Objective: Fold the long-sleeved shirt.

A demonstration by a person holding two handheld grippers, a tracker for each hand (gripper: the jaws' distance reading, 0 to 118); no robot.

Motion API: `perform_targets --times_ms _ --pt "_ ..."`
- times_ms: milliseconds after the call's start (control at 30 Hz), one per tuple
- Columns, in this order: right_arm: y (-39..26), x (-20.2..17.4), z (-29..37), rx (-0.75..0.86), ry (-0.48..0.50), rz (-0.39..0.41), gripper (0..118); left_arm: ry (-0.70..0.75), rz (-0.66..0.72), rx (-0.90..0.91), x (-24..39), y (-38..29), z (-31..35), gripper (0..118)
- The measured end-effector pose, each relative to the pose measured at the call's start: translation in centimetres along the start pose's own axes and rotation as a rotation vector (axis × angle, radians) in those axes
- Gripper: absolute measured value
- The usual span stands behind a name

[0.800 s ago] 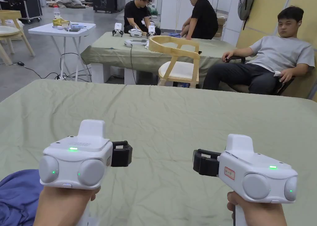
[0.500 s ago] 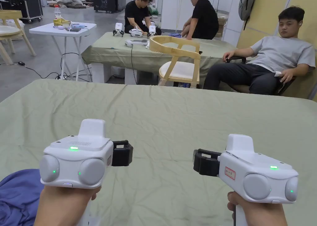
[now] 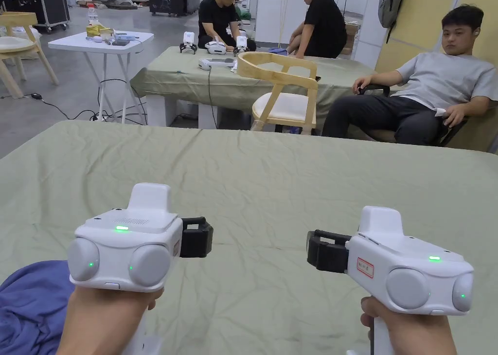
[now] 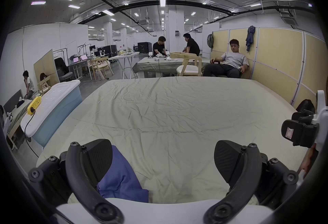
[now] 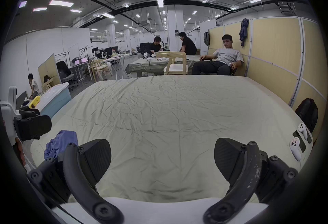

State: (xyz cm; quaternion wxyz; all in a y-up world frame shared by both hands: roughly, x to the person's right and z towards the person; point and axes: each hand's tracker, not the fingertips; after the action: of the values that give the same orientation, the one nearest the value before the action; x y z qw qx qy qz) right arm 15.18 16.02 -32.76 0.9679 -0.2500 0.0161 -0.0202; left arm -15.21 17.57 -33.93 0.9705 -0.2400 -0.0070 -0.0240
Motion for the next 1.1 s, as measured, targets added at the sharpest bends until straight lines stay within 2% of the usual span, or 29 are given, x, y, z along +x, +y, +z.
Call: perform_targets --times_ms 833,900,933,1000,1067,1100 --pt "0.0 0.23 -0.07 0.008 -0.012 -0.004 118 0.003 -0.008 -0.001 0.11 -0.18 -0.13 114" --pt "0.01 0.31 -0.04 0.012 -0.014 -0.004 118 0.003 -0.004 0.0 0.07 -0.15 -0.1 108" --pt "0.02 0.35 0.0 0.016 -0.015 -0.004 118 -0.002 -0.001 0.003 0.03 -0.11 -0.06 99" --pt "0.05 0.37 0.14 0.024 -0.019 -0.003 108 -0.007 0.002 0.009 -0.01 -0.02 0.02 81" --pt "0.11 0.5 0.52 0.041 -0.01 -0.001 104 -0.007 -0.006 0.017 0.06 0.03 0.22 76" --pt "0.13 0.52 0.69 0.051 -0.006 -0.003 89 -0.006 -0.01 0.025 0.11 0.0 0.36 58"
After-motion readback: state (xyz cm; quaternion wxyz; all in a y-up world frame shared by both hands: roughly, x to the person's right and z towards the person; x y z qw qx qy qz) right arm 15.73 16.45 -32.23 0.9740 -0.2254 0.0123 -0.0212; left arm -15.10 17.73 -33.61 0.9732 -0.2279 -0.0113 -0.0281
